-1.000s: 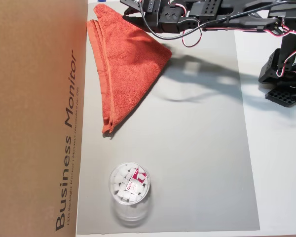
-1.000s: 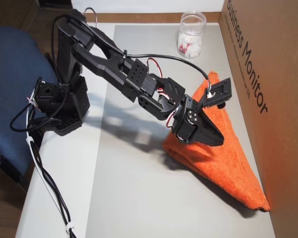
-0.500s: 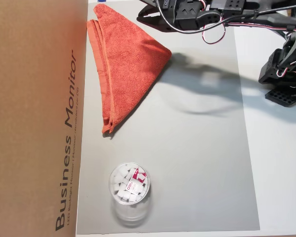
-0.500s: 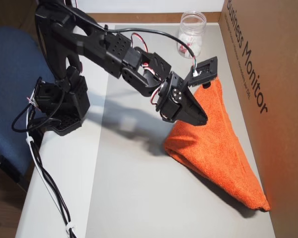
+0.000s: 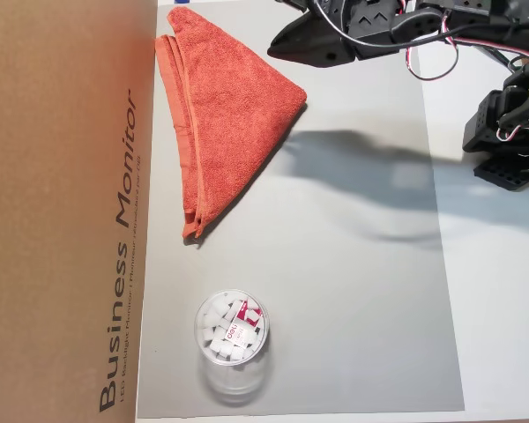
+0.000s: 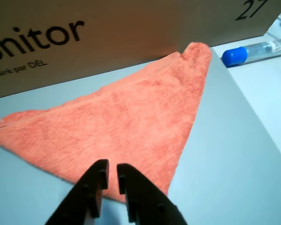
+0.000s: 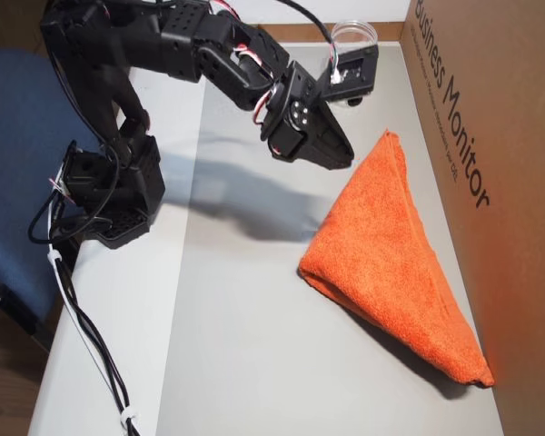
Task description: Fold the blanket.
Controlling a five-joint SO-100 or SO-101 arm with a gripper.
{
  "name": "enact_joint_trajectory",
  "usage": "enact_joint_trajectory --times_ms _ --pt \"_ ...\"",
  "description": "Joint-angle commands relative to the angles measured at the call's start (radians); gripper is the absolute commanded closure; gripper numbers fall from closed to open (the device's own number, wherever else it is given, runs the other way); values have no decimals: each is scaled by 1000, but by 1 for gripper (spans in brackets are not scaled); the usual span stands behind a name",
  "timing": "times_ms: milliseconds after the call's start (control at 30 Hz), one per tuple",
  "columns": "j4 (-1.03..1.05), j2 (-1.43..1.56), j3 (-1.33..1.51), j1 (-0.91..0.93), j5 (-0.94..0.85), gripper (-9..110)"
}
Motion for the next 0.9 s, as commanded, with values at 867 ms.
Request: enact_joint_trajectory --times_ms 867 --pt "494 477 236 -172 107 102"
